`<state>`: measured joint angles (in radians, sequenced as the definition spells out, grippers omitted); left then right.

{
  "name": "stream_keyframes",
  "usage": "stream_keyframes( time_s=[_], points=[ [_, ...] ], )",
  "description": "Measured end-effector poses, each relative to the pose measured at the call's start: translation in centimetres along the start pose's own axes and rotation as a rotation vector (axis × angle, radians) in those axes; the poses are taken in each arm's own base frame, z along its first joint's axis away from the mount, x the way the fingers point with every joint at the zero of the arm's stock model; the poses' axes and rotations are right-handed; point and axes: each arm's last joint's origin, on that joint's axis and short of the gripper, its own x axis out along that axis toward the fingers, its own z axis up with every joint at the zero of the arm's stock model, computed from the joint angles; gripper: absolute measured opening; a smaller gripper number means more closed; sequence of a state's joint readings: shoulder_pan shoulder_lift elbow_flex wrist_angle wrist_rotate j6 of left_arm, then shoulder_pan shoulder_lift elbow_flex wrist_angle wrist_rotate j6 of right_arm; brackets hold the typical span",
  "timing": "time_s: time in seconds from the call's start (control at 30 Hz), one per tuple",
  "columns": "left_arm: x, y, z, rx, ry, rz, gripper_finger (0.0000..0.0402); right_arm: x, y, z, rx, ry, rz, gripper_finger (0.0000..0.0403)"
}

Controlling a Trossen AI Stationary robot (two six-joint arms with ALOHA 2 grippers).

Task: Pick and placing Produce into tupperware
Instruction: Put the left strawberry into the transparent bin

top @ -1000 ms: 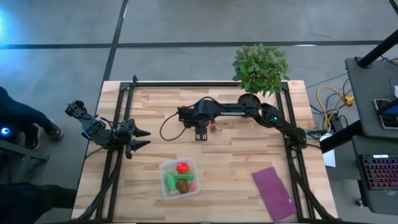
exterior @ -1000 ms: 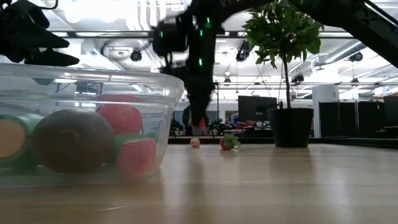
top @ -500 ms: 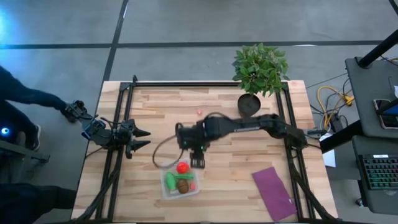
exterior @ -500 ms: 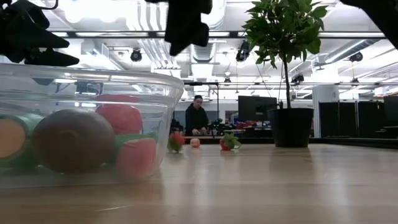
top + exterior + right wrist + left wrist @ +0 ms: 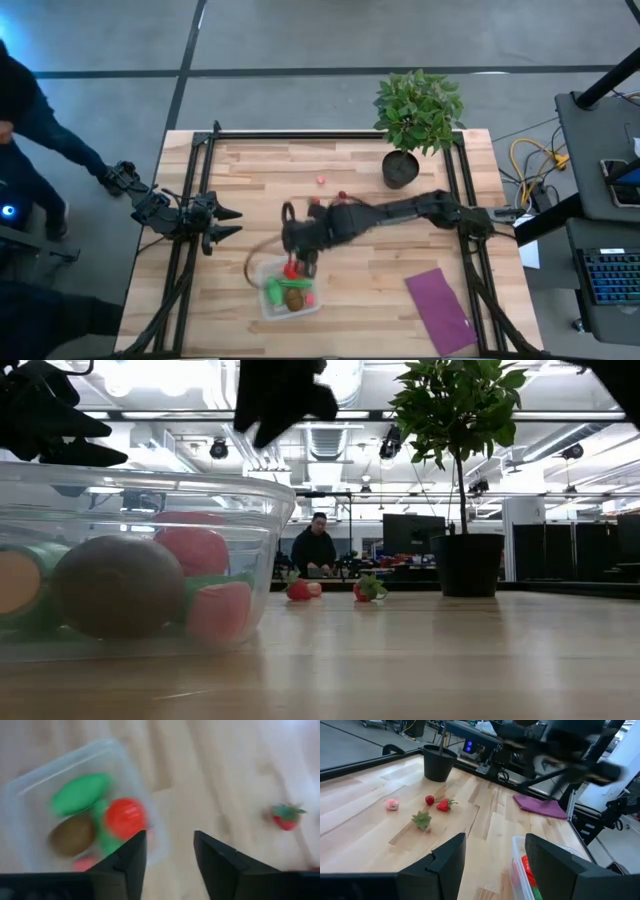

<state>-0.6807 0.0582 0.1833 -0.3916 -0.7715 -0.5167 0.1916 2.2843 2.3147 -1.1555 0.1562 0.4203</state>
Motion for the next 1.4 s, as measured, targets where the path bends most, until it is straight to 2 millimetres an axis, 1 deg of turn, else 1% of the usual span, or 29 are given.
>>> stream_keyframes(
  time_s=[0.13, 0.2, 0.23, 0.3, 0.37, 0.47, 0.6, 0.7, 0.87, 1.0, 1.17, 1.4],
  points=[
    [0.0, 0.0, 0.0, 0.001, 0.000, 0.000, 0.0192, 3.6, -4.7, 1.0, 0.209, 0.080, -0.056, 0.0210],
    [0.0, 0.0, 0.0, 0.000, 0.000, -0.001, 0.0192, 4.9, -7.3, 1.3, 0.338, 0.131, -0.068, 0.0238],
    [0.0, 0.0, 0.0, 0.000, 0.000, 0.000, 0.0192, 5.5, -8.6, 1.4, 0.368, 0.154, -0.078, 0.0250],
    [0.0, 0.0, 0.0, 0.000, 0.000, 0.000, 0.0192, 6.0, -10.7, 1.6, 0.341, 0.176, -0.096, 0.0268],
    [0.0, 0.0, 0.0, 0.000, 0.001, -0.001, 0.0192, 6.3, -12.1, 1.5, 0.243, 0.208, -0.113, 0.0277],
    [0.0, 0.0, 0.0, 0.000, 0.000, 0.000, 0.0192, 6.4, -12.7, 1.5, 0.063, 0.236, -0.098, 0.0282],
    [0.0, 0.0, 0.0, 0.000, 0.000, 0.000, 0.0192, 6.6, -12.8, 1.3, -0.181, 0.252, -0.068, 0.0277],
    [0.0, 0.0, 0.0, 0.000, 0.000, 0.000, 0.0192, 7.6, -13.3, 0.9, -0.285, 0.275, -0.054, 0.0270],
    [0.0, 0.0, 0.0, 0.000, 0.000, -0.001, 0.0192, 9.7, -15.1, 0.0, -0.274, 0.286, -0.059, 0.0259],
    [0.0, 0.0, 0.0, 0.000, 0.000, -0.001, 0.0192, 10.7, -16.2, -0.2, -0.262, 0.273, -0.059, 0.0258],
    [0.0, 0.0, 0.0, 0.000, 0.000, -0.001, 0.0192, 11.6, -16.6, -0.8, -0.288, 0.282, -0.032, 0.0251],
    [0.0, 0.0, 0.0, 0.000, 0.000, 0.000, 0.0192, 12.6, -16.5, -1.0, -0.304, 0.238, -0.011, 0.0228]
  ],
)
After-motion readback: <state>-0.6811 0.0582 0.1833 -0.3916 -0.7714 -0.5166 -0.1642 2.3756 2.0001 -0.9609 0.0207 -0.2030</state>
